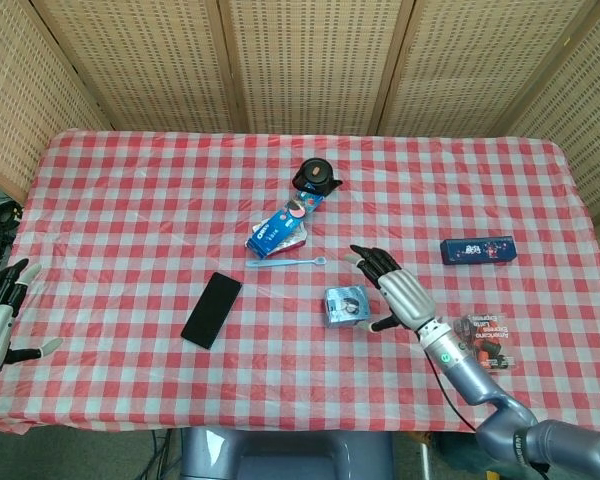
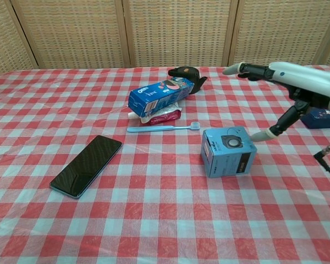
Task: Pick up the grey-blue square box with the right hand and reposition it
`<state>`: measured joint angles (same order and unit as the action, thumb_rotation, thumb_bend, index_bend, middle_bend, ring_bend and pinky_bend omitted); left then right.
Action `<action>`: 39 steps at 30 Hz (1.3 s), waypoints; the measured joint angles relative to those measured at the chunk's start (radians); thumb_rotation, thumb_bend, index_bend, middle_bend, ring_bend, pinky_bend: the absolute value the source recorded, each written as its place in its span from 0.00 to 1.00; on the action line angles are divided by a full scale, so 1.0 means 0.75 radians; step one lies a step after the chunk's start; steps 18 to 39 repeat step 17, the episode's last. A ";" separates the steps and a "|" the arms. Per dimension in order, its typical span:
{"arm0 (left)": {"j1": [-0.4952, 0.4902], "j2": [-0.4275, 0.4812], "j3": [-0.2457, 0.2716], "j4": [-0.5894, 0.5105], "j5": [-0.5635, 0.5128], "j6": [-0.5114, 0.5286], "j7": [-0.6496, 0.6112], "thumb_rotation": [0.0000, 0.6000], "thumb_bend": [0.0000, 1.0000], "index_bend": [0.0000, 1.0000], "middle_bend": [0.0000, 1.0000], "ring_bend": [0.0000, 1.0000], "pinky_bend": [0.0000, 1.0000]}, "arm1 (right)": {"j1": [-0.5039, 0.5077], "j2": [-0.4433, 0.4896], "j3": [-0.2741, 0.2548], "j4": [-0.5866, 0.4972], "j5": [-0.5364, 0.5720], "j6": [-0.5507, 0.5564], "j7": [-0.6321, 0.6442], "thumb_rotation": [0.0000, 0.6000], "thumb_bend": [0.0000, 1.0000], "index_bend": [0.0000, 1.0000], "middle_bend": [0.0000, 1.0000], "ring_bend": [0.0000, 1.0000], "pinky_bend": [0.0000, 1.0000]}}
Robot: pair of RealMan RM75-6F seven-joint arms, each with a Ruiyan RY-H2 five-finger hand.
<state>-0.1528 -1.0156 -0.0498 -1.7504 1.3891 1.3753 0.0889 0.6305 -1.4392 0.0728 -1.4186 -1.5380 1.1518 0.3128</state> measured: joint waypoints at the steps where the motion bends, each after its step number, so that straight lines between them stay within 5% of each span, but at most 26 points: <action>1: 0.003 -0.001 0.000 0.001 0.005 0.008 -0.001 1.00 0.00 0.00 0.00 0.00 0.00 | -0.006 0.021 -0.006 0.005 -0.027 0.025 -0.040 1.00 0.01 0.05 0.00 0.00 0.00; 17: 0.051 -0.003 0.024 0.018 0.123 0.113 -0.084 1.00 0.00 0.00 0.00 0.00 0.00 | -0.361 0.246 -0.062 0.029 -0.049 0.481 -0.395 1.00 0.00 0.03 0.00 0.00 0.00; 39: 0.051 -0.003 0.024 0.018 0.123 0.113 -0.084 1.00 0.00 0.00 0.00 0.00 0.00 | -0.361 0.246 -0.062 0.029 -0.049 0.481 -0.395 1.00 0.00 0.03 0.00 0.00 0.00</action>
